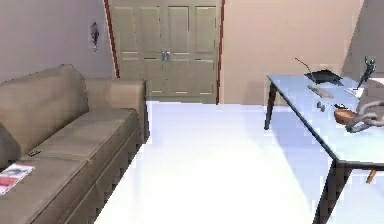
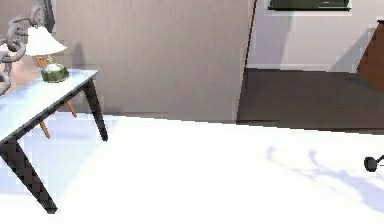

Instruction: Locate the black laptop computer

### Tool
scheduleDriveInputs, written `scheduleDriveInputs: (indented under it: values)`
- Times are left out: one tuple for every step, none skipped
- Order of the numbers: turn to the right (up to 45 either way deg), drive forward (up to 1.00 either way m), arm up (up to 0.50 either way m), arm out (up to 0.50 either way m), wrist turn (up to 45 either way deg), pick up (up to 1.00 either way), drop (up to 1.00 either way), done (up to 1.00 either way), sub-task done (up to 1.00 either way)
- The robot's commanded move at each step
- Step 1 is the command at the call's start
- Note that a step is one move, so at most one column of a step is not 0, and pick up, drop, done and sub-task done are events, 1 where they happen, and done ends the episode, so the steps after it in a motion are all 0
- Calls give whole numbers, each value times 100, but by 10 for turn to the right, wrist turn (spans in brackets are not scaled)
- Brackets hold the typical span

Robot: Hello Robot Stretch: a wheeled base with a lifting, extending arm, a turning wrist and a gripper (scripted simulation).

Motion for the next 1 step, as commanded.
scheduleDriveInputs:
  values:
    - [60, 0, 0, 0, 0, 0, 0, 0, 0]
